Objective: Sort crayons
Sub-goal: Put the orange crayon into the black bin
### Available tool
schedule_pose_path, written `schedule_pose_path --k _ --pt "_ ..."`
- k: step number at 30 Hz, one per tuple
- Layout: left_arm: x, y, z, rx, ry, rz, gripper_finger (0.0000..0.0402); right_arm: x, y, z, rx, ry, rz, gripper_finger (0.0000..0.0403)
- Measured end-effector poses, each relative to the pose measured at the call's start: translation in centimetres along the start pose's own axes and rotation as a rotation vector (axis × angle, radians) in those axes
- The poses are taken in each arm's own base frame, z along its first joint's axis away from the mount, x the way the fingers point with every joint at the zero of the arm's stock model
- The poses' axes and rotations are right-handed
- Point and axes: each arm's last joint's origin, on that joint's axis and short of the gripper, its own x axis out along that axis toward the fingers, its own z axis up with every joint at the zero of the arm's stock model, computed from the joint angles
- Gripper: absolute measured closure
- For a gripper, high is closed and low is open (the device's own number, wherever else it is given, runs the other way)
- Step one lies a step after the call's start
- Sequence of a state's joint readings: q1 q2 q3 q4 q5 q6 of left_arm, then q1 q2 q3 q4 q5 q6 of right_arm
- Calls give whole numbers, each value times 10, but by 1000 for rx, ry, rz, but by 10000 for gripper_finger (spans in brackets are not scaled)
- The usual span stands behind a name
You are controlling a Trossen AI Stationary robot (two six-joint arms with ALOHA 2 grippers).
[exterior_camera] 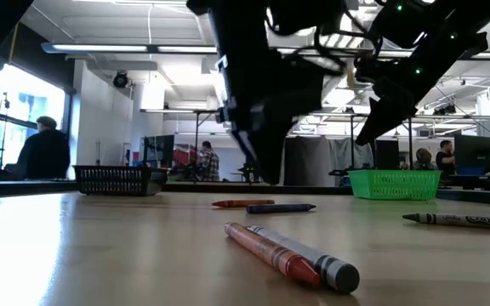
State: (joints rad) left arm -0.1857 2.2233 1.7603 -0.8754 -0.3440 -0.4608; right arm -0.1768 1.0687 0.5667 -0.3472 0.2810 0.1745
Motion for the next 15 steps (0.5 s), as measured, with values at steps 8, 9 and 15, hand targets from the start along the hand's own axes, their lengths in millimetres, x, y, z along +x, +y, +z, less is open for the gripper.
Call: schedule_pose_path --k 8,9,15 --pt "17 16 -2 -5 -15 167 328 0 0 0 4 3 -1 315" --pt "18 18 -1 -10 -18 174 328 0 0 0 4 3 -1 315" --pt "24 31 2 -30 36 135 328 0 0 0 6 4 -2 315"
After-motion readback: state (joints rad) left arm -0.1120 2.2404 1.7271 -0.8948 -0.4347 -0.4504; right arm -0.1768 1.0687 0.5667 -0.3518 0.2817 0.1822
